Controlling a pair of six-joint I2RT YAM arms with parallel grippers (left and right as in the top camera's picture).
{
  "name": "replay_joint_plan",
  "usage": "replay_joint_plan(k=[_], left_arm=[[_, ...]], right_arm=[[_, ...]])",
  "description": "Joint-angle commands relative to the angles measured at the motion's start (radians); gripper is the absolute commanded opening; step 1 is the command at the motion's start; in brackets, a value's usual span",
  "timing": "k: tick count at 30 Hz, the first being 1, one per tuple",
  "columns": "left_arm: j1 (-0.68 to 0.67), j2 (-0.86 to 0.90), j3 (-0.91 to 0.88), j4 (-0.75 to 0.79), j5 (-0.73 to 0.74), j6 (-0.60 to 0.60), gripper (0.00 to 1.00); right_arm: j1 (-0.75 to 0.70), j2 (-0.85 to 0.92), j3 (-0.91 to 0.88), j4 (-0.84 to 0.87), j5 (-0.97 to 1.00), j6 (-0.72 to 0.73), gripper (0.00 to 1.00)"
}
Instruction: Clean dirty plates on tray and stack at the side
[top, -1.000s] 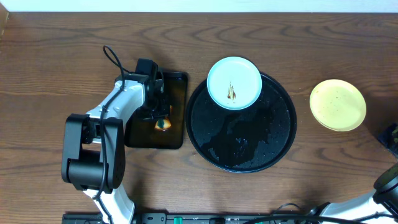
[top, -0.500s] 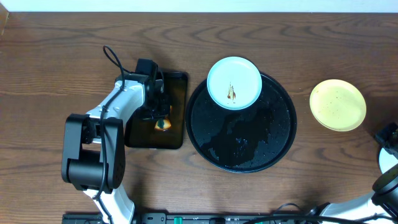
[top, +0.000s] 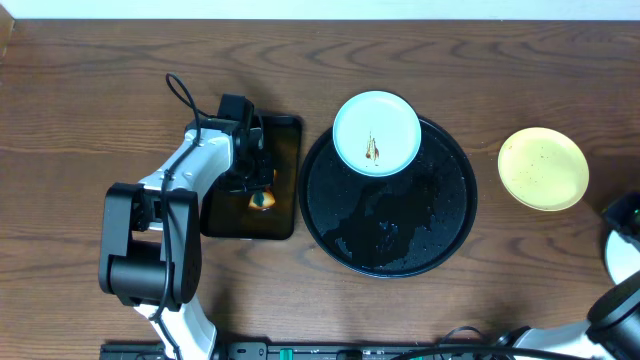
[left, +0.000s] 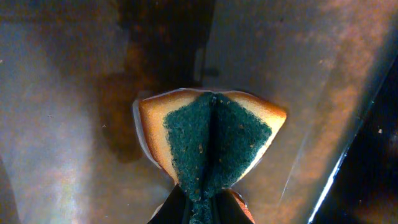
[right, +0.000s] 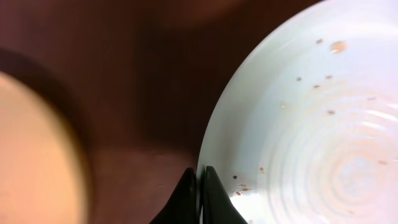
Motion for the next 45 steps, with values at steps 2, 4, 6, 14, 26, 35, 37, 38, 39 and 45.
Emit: replay_joint_plan(k=[2, 4, 6, 14, 26, 35, 37, 38, 39, 45], left_arm=[[-0.001, 0.008, -0.013, -0.020, 0.008, 0.013, 0.08], [-0.001, 0.008, -0.013, -0.020, 0.008, 0.013, 0.09], [-0.001, 0.008, -0.013, -0.020, 0.008, 0.013, 0.08], [-0.001, 0.008, -0.013, -0.020, 0.008, 0.013, 0.08], [-0.001, 0.008, -0.013, -0.019, 0.008, 0.013, 0.08], [-0.001, 0.008, -0.013, -0.019, 0.008, 0.013, 0.08], [-0.001, 0.008, -0.013, -0.019, 0.008, 0.013, 0.08], [-0.001, 0.008, -0.013, -0.019, 0.008, 0.013, 0.08], [-0.001, 0.008, -0.013, -0.019, 0.008, 0.013, 0.08], [-0.001, 0.008, -0.013, -0.019, 0.008, 0.013, 0.08]], right_arm=[[0.079, -0.122, -0.003, 0.003, -0.060, 0.002, 0.01], [0.122, -0.161, -0.003, 0.008, -0.060, 0.000, 0.01], [0.169, -0.195, -0.003, 0.016, -0.060, -0.005, 0.01], [0.381, -0.257, -0.002, 0.106, -0.041, -0.058, 0.01], [0.553, -0.198, -0.003, 0.138, -0.021, -0.076, 0.01], [0.597, -0.185, -0.003, 0.121, -0.114, -0.075, 0.20], [0.617, -0.195, 0.001, 0.090, -0.135, -0.076, 0.20], [0.628, -0.198, 0.006, 0.067, -0.138, -0.076, 0.20], [0.641, -0.200, 0.014, 0.040, -0.141, -0.076, 0.20], [0.731, -0.201, 0.140, -0.164, -0.142, -0.078, 0.26]])
